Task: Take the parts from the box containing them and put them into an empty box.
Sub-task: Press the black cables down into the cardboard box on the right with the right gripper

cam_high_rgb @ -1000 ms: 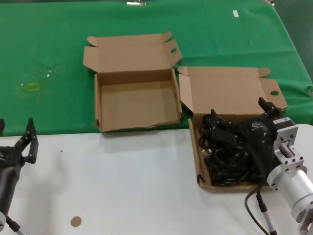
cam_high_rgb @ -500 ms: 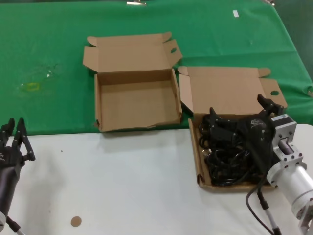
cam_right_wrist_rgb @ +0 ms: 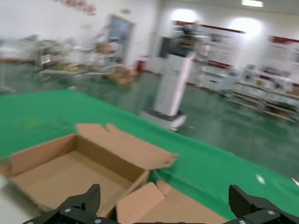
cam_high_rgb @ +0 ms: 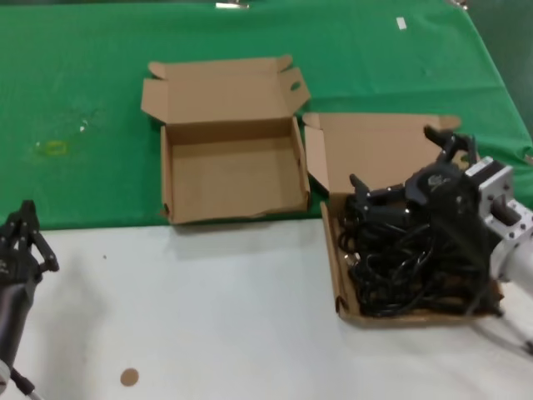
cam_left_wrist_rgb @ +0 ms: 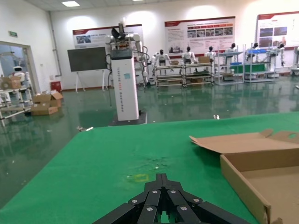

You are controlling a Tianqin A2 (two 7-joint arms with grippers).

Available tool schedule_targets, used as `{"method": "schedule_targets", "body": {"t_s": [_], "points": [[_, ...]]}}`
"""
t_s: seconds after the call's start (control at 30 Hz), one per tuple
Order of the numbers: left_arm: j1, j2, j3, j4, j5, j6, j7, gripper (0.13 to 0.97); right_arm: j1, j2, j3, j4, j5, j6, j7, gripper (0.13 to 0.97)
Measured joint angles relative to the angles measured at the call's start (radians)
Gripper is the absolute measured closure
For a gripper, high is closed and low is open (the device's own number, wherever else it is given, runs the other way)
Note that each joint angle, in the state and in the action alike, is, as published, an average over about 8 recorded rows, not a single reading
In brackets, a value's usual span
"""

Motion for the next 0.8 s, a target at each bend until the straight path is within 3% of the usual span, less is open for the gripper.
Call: {"method": "schedule_targets", "body": {"t_s": [0.3,0.8], "points": [[0.0,0.0,0.0,0.0,0.0,0.0,0.0,0.953,0.217,0.192,-0.091,-0.039,-0.144,-0.343,0.064,0.129],[0.0,0.0,0.0,0.0,0.0,0.0,0.0,0.953,0.536,0.211,-0.154,-0.216,-0.294,-0.946,-0.148,0.129]]}}
